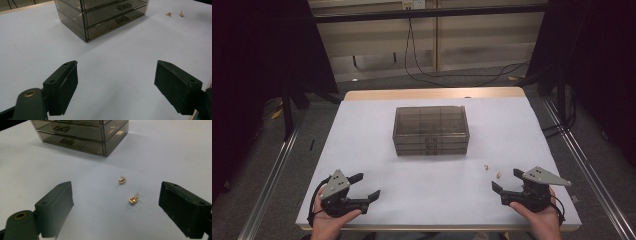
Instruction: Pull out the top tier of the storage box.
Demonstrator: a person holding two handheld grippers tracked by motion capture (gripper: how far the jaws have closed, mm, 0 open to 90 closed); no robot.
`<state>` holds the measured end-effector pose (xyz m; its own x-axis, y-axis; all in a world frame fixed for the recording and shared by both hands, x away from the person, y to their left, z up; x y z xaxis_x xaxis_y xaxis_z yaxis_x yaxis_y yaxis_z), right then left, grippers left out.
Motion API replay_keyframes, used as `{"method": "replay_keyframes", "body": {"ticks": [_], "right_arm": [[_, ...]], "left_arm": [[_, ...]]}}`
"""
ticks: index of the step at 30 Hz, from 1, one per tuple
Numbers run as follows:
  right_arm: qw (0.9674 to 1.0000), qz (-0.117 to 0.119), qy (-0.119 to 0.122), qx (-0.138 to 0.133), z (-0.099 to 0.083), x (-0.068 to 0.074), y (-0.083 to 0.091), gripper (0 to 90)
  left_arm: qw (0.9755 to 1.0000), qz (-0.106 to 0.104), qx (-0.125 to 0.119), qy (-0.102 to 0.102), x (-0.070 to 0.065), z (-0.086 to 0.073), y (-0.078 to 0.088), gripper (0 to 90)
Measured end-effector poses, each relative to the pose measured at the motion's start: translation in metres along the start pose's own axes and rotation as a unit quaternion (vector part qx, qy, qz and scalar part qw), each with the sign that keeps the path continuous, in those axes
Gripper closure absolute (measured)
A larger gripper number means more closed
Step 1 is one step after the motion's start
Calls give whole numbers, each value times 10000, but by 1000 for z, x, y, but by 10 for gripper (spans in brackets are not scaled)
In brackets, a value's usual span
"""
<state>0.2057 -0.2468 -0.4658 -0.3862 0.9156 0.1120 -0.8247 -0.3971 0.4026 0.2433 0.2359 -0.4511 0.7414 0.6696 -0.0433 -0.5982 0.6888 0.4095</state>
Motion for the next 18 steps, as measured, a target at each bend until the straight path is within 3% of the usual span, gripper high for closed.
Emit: {"method": "replay_keyframes", "body": {"ticks": [18], "right_arm": [[9997,159,164,125,0,1,-9,150]], "left_arm": [[9998,-121,99,-90,-4,2,-7,252]]}}
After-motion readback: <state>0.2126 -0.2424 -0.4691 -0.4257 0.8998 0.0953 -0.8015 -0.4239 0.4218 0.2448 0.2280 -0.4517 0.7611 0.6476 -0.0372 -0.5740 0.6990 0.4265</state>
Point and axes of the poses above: each handheld gripper's, and its own axes: y roughly backward along the jaws, z roughly out of its top, x roughly to its left, the point moved 2 cm from there along -y, roughly forward along the jaws, and after that the axes turned 6 degrees about -x, right-handed, at the moved point
